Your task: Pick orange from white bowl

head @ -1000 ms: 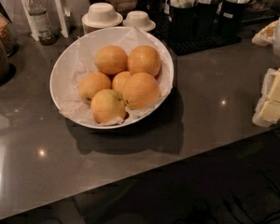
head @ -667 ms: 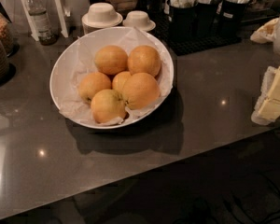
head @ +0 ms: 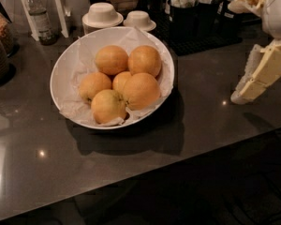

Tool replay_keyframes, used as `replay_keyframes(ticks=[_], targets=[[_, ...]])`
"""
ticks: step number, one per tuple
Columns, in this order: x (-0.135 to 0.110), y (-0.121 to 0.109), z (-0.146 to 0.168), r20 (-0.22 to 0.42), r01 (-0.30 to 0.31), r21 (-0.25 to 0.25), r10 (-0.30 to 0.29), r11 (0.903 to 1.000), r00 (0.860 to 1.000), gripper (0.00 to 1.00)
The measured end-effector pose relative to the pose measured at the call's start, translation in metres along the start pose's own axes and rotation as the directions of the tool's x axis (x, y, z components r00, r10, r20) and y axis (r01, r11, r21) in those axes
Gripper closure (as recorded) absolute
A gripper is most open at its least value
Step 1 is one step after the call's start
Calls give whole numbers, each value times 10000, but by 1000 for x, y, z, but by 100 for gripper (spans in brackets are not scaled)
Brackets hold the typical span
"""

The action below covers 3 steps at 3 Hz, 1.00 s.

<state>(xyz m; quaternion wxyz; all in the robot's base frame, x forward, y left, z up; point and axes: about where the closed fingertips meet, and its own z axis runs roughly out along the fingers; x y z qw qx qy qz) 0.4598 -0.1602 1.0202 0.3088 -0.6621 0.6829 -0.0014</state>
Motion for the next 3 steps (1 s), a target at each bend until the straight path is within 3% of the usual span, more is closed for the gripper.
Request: replay_keyframes(ticks=[1, 2, 3], targets=[[-37, -10, 6, 1004, 845, 69, -847, 9964, 9913, 0], [-65, -27, 20, 1651, 1203, 12, -1189, 9927, 9791, 0], [-92, -39, 28, 1918, 1990, -22, -1949, 9800, 9619, 0]])
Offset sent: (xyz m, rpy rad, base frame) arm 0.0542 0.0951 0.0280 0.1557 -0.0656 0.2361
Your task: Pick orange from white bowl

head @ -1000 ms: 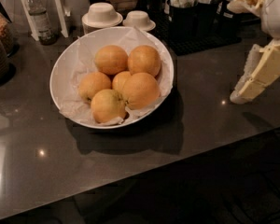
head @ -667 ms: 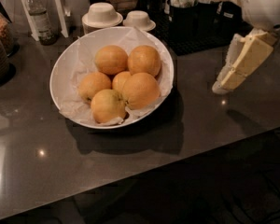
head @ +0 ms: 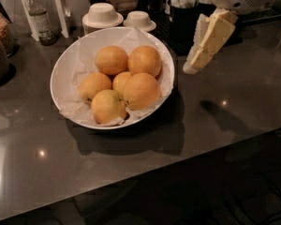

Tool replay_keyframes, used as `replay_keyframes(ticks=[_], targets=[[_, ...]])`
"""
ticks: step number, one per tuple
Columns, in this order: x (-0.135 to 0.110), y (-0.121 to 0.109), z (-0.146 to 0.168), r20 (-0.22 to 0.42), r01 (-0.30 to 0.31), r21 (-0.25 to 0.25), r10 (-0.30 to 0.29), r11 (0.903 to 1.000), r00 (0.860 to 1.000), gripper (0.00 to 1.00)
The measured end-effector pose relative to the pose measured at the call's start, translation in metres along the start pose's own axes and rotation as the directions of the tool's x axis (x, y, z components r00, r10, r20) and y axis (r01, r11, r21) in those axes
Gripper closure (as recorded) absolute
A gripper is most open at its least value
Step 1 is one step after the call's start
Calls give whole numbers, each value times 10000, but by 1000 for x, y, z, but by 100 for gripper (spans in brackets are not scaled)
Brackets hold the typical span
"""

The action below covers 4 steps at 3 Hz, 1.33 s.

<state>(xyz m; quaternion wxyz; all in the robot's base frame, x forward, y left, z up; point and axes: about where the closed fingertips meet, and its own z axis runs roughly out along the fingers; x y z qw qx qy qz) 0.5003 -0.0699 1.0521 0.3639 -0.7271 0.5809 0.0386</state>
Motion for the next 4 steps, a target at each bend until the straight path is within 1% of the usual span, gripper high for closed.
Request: replay_keyframes(ticks=[1, 2, 3, 4], targets=[[-26, -7, 9, -339, 1482, -536, -1501, 9875, 9881, 0], [-39, -10, 25, -1066, 2788, -1609, -2975, 9468, 9488, 0], [-33, -21, 55, -1684, 3263, -2854, -3824, 9011, 9085, 0], [-21, -53, 101, -1933, 3055, -3099, -3742, 9004, 9070, 0]])
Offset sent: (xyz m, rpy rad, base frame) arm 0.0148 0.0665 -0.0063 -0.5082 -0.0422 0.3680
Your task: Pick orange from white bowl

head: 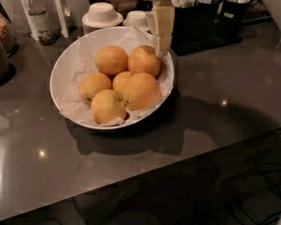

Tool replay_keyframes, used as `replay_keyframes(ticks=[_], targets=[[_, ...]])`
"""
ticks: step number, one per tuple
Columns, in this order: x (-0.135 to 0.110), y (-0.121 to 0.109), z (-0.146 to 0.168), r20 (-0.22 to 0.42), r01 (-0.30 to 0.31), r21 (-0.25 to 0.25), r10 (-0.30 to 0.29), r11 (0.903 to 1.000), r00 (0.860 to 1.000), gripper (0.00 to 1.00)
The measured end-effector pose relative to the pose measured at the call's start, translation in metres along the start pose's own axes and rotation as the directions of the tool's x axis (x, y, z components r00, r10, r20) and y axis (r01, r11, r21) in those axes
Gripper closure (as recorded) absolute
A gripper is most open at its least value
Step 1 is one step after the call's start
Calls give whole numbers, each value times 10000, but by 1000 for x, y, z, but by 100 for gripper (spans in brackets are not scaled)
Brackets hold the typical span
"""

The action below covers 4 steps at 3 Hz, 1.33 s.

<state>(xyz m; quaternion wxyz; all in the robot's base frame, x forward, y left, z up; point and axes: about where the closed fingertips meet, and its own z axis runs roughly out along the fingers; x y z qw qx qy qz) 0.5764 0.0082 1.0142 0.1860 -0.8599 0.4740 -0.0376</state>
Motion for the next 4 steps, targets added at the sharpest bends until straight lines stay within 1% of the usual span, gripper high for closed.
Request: replay_keyframes(ticks=[1, 2, 3, 4], targets=[[0, 0, 0, 2, -2, 4, 2, 10000, 10000, 0], [6, -3, 11, 383, -451, 224, 442, 9987, 9983, 0], [10, -2, 25, 1213, -853, 582, 778, 9947, 9896, 0], [16, 0, 31, 1591, -1040, 759, 910, 9917, 9831, 0]])
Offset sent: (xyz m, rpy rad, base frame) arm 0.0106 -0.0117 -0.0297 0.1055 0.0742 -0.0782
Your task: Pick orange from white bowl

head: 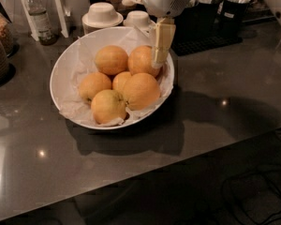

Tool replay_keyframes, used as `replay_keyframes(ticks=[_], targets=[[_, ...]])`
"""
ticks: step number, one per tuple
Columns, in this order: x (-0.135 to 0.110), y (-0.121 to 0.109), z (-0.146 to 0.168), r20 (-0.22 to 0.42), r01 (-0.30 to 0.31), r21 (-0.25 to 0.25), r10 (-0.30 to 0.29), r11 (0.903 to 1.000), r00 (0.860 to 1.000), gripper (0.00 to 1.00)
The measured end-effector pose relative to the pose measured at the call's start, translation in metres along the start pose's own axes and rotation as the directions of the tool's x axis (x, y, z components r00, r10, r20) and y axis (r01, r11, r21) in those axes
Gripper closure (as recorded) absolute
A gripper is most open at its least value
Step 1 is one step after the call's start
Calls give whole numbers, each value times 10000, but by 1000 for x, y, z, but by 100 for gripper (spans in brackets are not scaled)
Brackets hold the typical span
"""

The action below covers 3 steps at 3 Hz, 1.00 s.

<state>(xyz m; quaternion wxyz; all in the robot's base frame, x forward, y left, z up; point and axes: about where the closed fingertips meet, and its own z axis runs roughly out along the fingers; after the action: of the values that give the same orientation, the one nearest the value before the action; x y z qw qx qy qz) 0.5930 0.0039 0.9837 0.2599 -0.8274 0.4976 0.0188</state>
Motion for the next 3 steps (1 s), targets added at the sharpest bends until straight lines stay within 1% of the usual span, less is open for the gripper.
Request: replay_keyframes(ticks=[1, 2, 3], targets=[[9, 6, -2, -266, -81, -1, 81, 10000, 9996, 0], [12, 12, 4, -711, 195, -290, -215, 9994, 9972, 0], [12, 18, 16, -912, 415, -645, -473, 9971, 9947, 17]])
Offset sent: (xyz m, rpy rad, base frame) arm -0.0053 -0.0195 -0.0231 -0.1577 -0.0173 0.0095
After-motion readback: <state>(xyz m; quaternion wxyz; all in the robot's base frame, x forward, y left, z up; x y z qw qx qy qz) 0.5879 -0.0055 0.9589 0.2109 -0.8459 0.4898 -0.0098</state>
